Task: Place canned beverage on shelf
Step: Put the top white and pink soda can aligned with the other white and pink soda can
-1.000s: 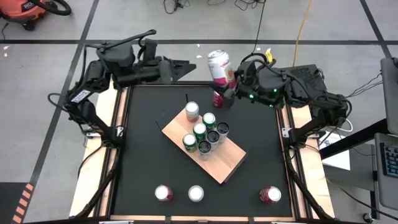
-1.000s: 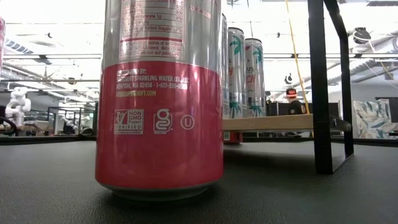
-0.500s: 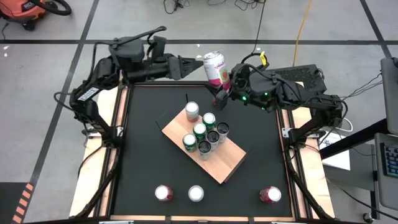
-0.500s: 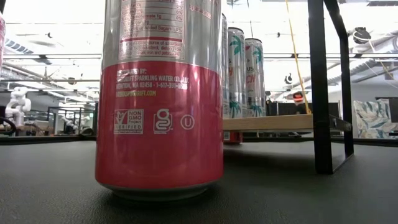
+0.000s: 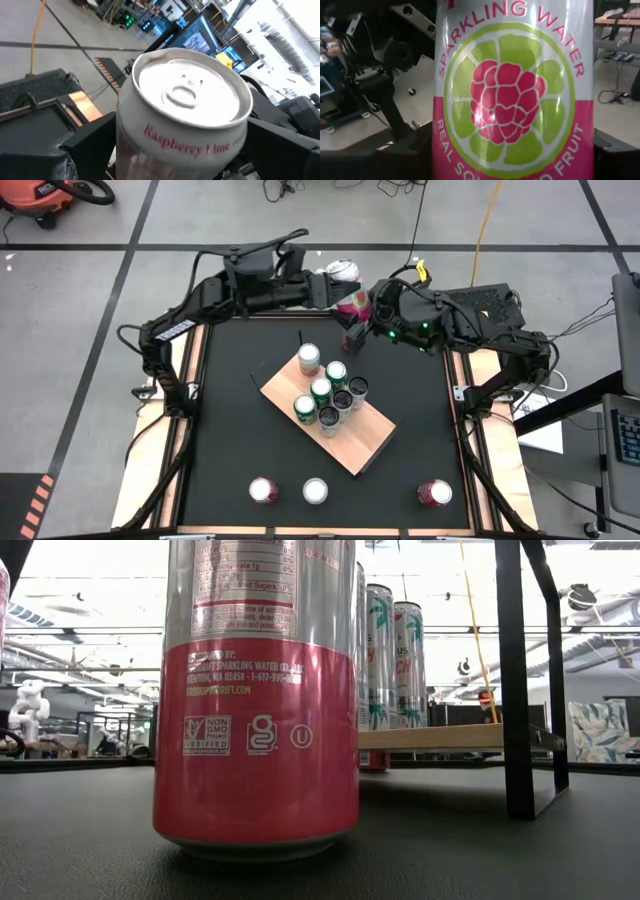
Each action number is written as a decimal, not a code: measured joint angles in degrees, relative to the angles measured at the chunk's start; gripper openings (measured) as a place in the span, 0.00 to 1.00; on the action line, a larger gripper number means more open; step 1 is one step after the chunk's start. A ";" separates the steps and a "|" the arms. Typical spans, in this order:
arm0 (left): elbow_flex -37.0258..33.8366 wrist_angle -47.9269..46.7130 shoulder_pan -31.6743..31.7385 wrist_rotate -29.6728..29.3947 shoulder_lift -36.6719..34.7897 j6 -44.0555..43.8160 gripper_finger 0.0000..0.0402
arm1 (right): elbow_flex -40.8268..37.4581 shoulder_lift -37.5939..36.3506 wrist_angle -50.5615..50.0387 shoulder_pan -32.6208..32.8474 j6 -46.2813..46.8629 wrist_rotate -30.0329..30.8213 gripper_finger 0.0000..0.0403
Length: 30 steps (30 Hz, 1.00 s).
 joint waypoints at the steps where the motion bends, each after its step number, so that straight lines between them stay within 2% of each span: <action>1: 0.00 0.46 0.05 -0.28 0.06 0.32 1.00 | 0.00 -0.21 -0.49 -0.01 -0.52 -0.17 0.67; 5: 0.02 0.77 0.25 -0.37 0.24 1.38 1.00 | 0.04 -0.37 -0.76 -0.03 -3.61 -1.33 0.67; 9: 0.00 0.53 0.23 1.96 0.52 2.20 0.97 | 0.04 -0.37 -1.12 0.00 -4.63 -3.91 0.67; 18: 0.00 0.38 0.27 2.32 0.47 2.89 0.77 | 0.04 -0.37 -1.03 -0.36 -6.74 -4.39 0.67; 21: 0.00 0.41 0.23 2.34 0.47 2.92 0.74 | 0.04 -0.37 -1.27 -0.36 -5.75 -4.66 0.70; 26: -0.02 -0.07 0.23 3.16 0.49 3.63 0.73 | 0.09 -1.05 -3.58 -1.19 -0.66 -12.21 0.78; 30: -0.04 0.14 0.23 6.13 0.49 5.28 0.73 | 0.11 -1.99 -4.85 -2.20 3.76 -20.41 0.84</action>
